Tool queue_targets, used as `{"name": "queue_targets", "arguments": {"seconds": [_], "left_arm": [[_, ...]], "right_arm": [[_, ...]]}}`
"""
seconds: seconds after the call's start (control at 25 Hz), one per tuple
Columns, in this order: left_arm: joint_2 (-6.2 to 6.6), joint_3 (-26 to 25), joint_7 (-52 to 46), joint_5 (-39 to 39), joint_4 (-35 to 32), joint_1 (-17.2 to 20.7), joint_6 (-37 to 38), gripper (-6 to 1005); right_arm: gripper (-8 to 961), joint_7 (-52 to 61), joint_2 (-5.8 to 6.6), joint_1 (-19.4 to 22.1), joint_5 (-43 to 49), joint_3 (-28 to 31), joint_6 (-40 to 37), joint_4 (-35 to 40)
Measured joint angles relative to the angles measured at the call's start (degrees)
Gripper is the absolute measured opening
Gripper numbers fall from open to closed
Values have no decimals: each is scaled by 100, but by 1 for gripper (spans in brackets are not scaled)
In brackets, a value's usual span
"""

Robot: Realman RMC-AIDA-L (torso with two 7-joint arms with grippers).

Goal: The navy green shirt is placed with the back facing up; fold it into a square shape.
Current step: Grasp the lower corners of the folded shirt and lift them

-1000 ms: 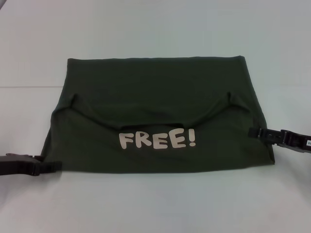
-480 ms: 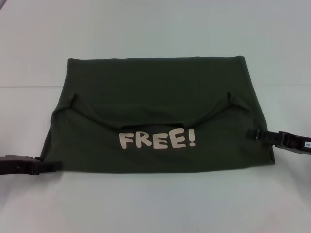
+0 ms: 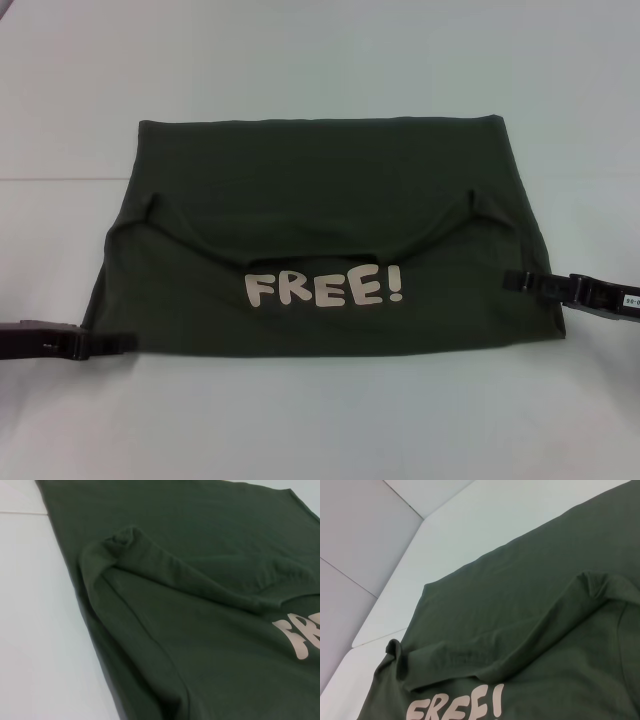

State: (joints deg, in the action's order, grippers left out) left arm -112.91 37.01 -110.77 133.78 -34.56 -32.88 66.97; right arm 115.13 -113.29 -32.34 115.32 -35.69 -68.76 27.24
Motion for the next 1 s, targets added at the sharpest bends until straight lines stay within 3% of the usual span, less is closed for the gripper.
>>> {"name": "queue_targets", "arguments": {"seconds": [0.28, 0.4, 0.6, 0.72, 1.0], "left_arm": [[-7, 19, -9, 5, -7, 1, -11, 644], [-89, 24, 68, -1, -135, 38, -90, 631], [-132, 170, -60, 156, -140, -13, -206, 400], [-153, 171, -87, 162, -141, -18, -290, 167], [-146, 147, -86, 144, -161, -17, -289, 73]], "right_arm": [[900, 0, 0, 0, 0, -45, 1, 0], [898, 0, 0, 0, 0, -45, -11, 1], [896, 29, 0, 4, -1, -45, -43, 65], [894, 28, 0, 5, -1, -43, -47, 69], [890, 30, 0, 12, -1, -43, -51, 71]]}}
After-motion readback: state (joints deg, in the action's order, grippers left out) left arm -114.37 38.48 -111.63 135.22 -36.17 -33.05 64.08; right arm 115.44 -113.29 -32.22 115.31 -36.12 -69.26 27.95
